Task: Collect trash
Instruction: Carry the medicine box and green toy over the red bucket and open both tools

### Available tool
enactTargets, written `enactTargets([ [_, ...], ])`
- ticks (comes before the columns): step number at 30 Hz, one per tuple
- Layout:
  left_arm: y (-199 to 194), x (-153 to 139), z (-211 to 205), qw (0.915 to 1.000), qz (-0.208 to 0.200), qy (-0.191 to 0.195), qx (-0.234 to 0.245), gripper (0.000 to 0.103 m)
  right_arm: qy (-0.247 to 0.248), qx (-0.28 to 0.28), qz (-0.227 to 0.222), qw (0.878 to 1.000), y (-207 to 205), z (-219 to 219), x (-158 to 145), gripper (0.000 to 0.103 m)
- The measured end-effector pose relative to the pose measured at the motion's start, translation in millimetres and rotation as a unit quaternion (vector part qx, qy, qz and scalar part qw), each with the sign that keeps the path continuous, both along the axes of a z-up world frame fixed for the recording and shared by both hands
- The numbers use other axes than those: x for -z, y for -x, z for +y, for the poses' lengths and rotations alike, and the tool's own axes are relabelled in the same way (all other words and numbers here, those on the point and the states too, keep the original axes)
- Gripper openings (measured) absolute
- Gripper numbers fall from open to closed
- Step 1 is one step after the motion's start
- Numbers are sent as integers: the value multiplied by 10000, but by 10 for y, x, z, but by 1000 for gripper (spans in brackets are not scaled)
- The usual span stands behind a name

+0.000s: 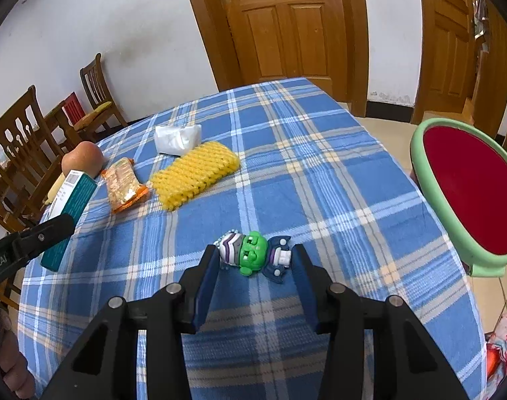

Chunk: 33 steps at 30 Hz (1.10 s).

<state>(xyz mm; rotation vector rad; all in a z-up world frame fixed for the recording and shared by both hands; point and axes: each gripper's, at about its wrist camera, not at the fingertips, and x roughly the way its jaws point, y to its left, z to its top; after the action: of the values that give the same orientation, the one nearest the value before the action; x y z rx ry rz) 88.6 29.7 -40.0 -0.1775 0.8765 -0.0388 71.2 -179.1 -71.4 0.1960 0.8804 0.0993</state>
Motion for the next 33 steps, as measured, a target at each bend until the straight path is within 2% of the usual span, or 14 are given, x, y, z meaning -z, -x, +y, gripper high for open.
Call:
enactTargets([
  [17,-2,-227,-478,9983,-122,40,565,65,-329,511,-580,9965,283,-575,-426,48],
  [25,-71,-407,-913,9939,-239,91,1070,65,-365,941,-905,9908,375,-990,-673,48],
  [33,-172,-541,-1415,9871,-328,109,1562,65,-378,1470,-947,9839,425,-1457,-702,48],
])
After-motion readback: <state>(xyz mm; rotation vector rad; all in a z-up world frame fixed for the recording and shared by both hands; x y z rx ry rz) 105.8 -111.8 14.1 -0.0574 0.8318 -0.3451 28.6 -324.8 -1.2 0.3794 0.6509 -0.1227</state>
